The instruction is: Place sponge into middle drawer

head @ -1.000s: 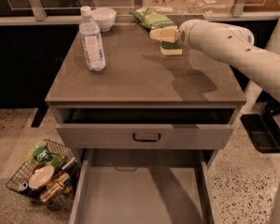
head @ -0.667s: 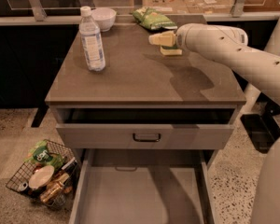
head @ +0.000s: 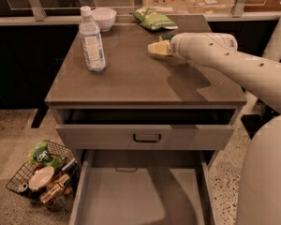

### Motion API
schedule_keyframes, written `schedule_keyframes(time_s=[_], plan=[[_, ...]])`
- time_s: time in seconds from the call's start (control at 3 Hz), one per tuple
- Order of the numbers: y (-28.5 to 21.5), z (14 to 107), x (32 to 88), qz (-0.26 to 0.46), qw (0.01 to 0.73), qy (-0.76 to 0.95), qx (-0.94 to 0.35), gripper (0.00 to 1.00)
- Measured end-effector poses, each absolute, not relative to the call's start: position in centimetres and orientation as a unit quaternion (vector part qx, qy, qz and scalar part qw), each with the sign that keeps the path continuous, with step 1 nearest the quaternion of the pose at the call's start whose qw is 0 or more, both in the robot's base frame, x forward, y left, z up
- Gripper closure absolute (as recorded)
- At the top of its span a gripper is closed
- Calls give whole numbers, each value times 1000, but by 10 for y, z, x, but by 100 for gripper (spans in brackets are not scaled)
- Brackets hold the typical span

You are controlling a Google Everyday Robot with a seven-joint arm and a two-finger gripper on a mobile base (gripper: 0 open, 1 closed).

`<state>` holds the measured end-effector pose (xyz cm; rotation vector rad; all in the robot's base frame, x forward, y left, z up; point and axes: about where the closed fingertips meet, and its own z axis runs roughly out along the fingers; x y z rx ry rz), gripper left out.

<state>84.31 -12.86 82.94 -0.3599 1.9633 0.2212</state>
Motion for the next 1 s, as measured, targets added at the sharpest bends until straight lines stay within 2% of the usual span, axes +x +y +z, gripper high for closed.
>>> schedule_keyframes(time_s=[1.0], plan=[[-124,827,844,95,535,825,-154,87]])
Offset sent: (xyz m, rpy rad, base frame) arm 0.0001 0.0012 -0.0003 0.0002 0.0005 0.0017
